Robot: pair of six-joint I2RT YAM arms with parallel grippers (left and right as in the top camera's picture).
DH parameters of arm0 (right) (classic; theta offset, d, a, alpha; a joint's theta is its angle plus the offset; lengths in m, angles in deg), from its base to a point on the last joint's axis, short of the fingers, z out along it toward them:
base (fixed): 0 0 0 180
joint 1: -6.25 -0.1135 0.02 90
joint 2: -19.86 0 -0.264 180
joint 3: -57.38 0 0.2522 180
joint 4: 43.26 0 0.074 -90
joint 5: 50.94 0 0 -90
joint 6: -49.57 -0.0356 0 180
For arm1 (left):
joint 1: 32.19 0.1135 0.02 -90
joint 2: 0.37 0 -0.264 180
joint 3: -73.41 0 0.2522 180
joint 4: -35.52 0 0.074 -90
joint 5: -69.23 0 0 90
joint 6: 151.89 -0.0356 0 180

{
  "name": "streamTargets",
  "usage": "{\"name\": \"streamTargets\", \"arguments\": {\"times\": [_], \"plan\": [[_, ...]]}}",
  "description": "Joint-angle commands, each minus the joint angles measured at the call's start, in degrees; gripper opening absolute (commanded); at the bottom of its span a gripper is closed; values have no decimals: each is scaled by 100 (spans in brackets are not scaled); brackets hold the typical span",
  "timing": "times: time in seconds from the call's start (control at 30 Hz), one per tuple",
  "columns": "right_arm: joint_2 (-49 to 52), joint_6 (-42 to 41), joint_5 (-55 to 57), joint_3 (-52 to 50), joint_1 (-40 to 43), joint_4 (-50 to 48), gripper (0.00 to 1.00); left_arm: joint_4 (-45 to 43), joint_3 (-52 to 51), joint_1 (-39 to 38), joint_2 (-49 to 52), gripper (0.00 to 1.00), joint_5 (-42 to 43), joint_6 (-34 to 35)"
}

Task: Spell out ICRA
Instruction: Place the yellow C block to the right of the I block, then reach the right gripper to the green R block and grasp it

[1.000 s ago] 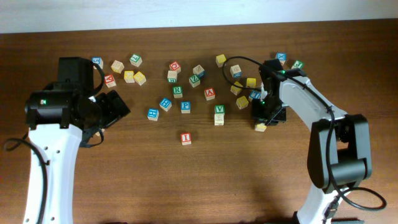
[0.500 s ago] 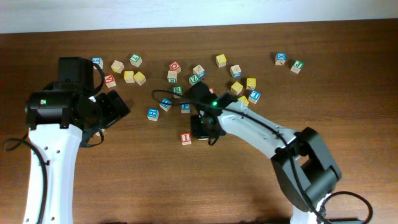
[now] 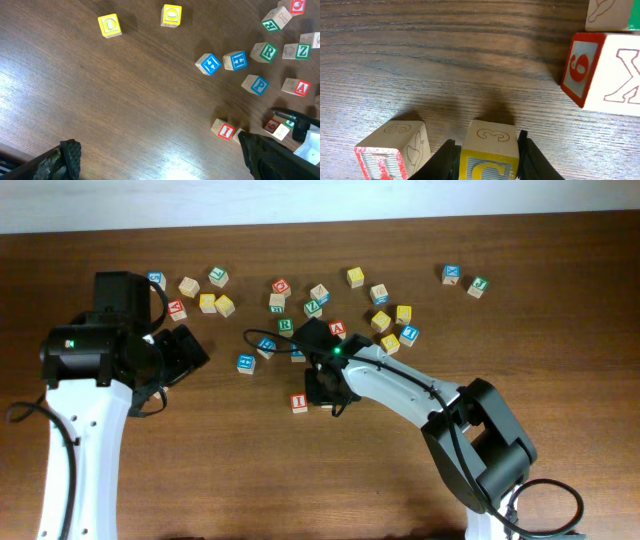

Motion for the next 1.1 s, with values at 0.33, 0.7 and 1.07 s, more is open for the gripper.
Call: {"name": "streamTargets", "arguments": {"times": [0.33, 0.7, 1.07], "plan": [[79, 256, -109, 85, -96, -122, 29, -11, 22, 26, -87, 99, 20, 76], [72, 284, -103, 90, 61, -289, 53, -11, 22, 26, -87, 99, 20, 76], [72, 1060, 365, 2881, 1207, 1856, 85, -11, 22, 26, -87, 99, 20, 76]]}}
